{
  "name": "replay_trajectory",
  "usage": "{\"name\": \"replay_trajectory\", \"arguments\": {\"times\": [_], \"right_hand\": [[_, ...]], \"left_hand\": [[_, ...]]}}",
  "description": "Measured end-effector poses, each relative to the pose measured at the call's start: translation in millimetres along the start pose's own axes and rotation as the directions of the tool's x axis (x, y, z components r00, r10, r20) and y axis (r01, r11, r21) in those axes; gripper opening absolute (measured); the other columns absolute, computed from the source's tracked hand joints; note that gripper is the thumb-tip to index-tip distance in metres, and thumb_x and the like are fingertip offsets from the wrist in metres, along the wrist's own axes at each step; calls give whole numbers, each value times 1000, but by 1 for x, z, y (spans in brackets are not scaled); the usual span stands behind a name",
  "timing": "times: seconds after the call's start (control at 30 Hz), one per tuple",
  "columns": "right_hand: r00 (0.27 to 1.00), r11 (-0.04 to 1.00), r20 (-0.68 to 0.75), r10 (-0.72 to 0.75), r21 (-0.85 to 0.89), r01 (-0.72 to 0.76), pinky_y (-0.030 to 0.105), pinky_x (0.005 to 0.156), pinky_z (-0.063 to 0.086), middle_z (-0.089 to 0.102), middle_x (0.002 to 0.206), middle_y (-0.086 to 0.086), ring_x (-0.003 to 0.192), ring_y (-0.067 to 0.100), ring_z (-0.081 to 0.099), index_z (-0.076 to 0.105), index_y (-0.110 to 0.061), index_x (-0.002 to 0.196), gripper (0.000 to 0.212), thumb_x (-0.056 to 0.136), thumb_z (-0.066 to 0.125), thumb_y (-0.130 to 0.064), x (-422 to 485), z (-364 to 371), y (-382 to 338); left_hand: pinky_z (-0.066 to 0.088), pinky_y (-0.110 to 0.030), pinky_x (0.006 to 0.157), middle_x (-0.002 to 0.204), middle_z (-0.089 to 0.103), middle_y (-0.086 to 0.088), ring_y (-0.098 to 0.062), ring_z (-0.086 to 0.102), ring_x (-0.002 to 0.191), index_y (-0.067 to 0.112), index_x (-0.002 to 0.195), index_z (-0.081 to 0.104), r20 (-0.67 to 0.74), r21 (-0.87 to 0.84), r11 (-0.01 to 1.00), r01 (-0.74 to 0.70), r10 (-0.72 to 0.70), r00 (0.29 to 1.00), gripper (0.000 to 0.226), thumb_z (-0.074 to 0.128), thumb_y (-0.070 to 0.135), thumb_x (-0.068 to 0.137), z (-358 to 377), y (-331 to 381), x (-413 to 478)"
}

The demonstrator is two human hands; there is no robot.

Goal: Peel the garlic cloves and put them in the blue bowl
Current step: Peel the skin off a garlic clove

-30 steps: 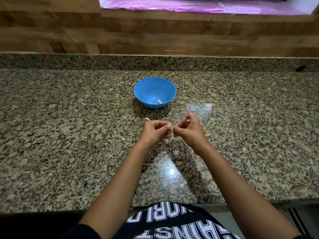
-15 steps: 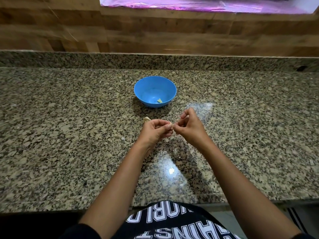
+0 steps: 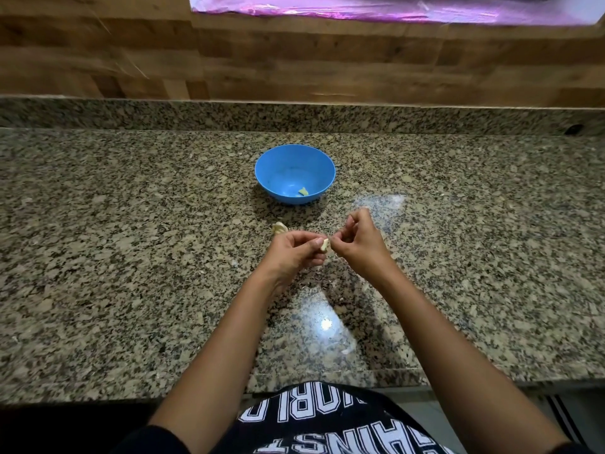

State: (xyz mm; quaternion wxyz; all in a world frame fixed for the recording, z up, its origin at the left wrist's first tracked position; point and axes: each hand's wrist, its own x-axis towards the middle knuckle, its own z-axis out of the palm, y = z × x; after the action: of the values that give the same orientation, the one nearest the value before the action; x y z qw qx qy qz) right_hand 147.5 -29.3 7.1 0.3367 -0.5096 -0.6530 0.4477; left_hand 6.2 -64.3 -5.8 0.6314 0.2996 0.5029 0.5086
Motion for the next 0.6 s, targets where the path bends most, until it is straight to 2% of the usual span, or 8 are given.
{"name": "replay_trajectory", "arguments": {"times": [0.13,0.2,0.27,0.33,0.4,0.5,0.6], "right_hand": [[999,995,-5,39,-90,-40,31,68,49,55,87,1,74,15,53,49,-16,100,11,92,52,-8,1,-2,2],[998,987,31,60,-152,-55,28,66,49,58,97,4,74,16,54,58,-15,101,13,96,46,-12,1,-1,3],[993,983,73,92,-163,-79,30,62,48,59,94,7,69,18,51,61,-12,96,18,97,44,-16,-2,0,1],[992,984,91,93,-161,-77,36,67,51,62,85,3,68,17,54,63,-13,89,17,95,49,-22,-5,-1,0],[987,991,132,89,-113,-75,29,66,51,64,86,-3,70,11,58,64,-18,88,13,91,57,-28,-8,-1,-4],[984,997,160,82,-27,-79,18,59,50,65,84,-2,69,6,59,67,-11,95,15,86,63,-23,-9,1,-8],[991,996,113,70,-58,-64,23,62,55,66,79,0,67,13,63,67,-9,91,9,86,63,-16,-8,4,-7]], "left_hand": [[56,-20,63,80,67,-12,-14,64,65,-1,105,63,17,-47,998,51,-50,999,18,55,-2,88,-4,-1,0],[56,-20,64,79,68,-11,-13,64,65,0,109,62,30,-83,994,68,-66,997,22,52,-2,90,-6,-2,-1],[57,-19,64,78,68,-11,-12,65,64,0,106,63,31,-108,992,62,-59,998,20,51,-3,91,-6,-2,-1],[57,-19,63,78,68,-12,-12,65,62,-1,100,64,8,-124,991,47,-46,999,16,52,-4,90,-5,-3,0],[57,-20,62,77,69,-11,-13,65,62,-1,94,64,-26,-117,993,22,-25,999,11,56,-4,87,-5,-2,0],[57,-22,64,75,69,-8,-13,65,63,1,91,63,-59,10,999,-43,43,997,7,59,-1,86,-4,-2,1],[58,-24,65,76,69,-10,-13,65,61,-1,95,61,-67,183,977,-108,122,990,8,59,0,88,-1,-2,1]]}}
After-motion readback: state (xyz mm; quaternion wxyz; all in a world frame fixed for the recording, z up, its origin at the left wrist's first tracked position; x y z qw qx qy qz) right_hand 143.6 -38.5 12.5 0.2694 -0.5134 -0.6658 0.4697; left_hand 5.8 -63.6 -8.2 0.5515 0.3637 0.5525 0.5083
